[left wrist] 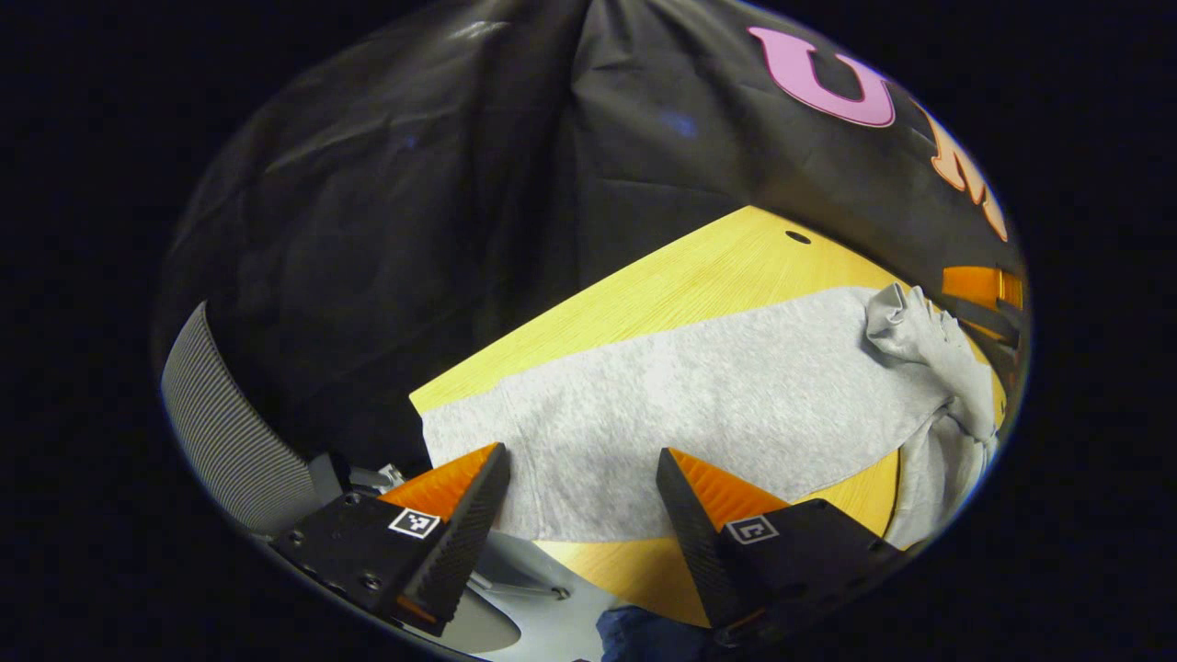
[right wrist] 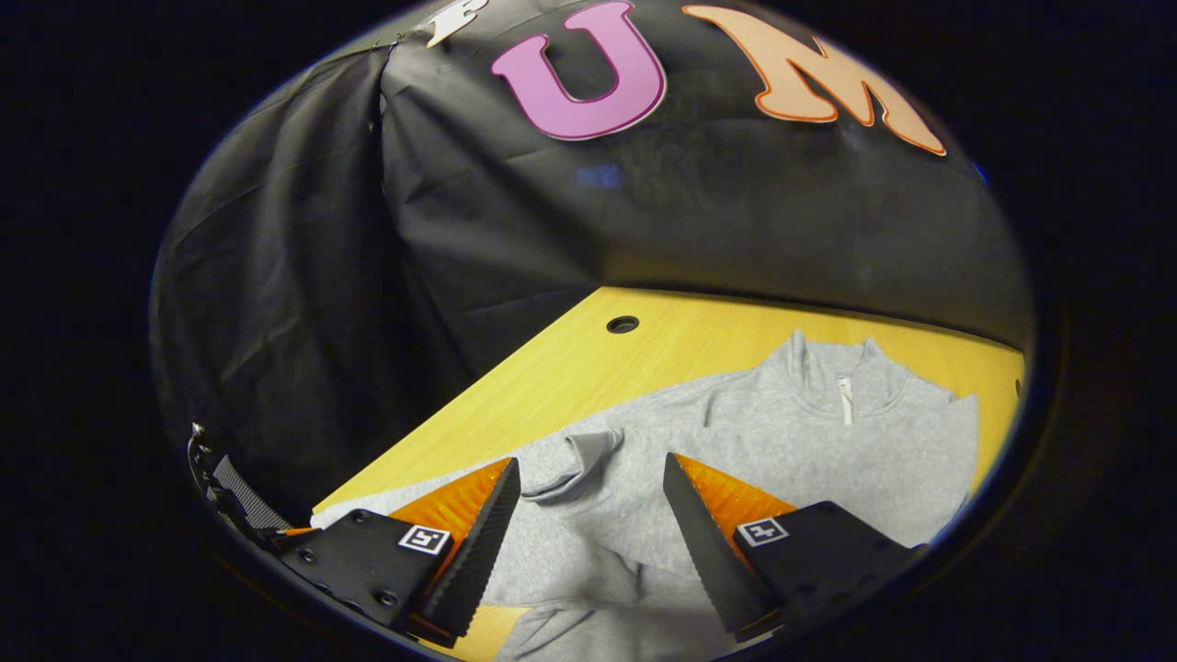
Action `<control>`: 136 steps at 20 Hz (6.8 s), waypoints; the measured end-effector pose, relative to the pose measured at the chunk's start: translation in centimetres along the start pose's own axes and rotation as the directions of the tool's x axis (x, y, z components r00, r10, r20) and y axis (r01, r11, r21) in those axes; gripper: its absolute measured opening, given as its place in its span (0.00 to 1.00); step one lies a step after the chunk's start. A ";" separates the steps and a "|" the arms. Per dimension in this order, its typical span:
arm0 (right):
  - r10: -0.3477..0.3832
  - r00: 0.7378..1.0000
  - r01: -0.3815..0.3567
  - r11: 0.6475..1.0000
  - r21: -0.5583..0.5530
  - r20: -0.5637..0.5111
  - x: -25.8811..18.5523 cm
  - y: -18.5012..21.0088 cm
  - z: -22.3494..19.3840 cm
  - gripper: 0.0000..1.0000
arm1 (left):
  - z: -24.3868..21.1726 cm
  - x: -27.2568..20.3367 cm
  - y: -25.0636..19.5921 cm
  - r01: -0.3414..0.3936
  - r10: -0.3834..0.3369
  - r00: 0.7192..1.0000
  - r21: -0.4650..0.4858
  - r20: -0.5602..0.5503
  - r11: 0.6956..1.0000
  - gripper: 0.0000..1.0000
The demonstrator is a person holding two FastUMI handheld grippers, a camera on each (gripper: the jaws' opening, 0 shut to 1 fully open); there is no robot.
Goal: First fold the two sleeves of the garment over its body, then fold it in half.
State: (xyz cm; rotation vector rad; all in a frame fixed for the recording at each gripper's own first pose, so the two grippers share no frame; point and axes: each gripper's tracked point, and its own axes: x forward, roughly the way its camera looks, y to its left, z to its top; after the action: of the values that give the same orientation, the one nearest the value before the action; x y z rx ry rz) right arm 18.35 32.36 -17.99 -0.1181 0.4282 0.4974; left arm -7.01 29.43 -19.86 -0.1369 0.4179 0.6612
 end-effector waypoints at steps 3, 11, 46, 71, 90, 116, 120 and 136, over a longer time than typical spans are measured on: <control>-0.034 0.999 0.034 0.999 0.000 0.020 -2.2 -2.2 0.9 0.97 | 0.2 -0.1 0.0 0.006 -0.006 1.000 -0.002 0.027 1.000 0.95; -0.148 0.989 0.148 0.989 -0.007 0.009 -9.7 -8.7 -0.3 0.93 | 1.2 0.7 -1.4 0.036 -0.035 0.997 -0.008 0.074 0.999 0.41; -0.427 0.903 0.416 0.898 0.146 0.050 -28.0 -29.3 -2.4 0.93 | 11.9 -14.5 -44.0 0.667 -0.677 0.732 0.124 0.077 0.735 0.00; -0.506 0.862 0.500 0.846 0.185 -0.020 -32.8 -36.3 -7.7 0.93 | -1.2 -13.1 -71.3 0.878 -0.856 0.475 0.166 -0.205 0.448 0.38; -0.418 0.898 0.435 0.891 0.131 -0.137 -30.3 -32.8 -16.6 0.97 | 6.7 -9.0 -38.1 0.523 -0.554 0.832 0.273 0.045 0.808 0.96; -0.378 0.887 0.401 0.915 0.040 -0.264 -26.5 -29.6 -22.5 0.64 | -6.7 -9.7 -27.0 0.379 -0.352 0.925 0.273 -0.145 0.884 0.89; -0.346 0.897 0.379 0.922 0.076 -0.276 -26.2 -28.6 -22.4 0.24 | -6.9 -10.2 -28.1 0.422 -0.388 0.906 0.274 -0.171 0.864 0.65; -0.302 0.928 0.349 0.909 0.226 -0.217 -26.8 -27.9 -19.0 0.08 | -4.1 -11.5 -30.3 0.491 -0.474 0.861 0.060 -0.186 0.869 0.00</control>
State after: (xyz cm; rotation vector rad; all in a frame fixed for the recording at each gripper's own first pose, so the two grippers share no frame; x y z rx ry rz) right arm 3.68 -7.76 -23.64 0.0217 0.6328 0.0948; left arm 2.26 -1.84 -19.02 -0.1892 0.5534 0.1276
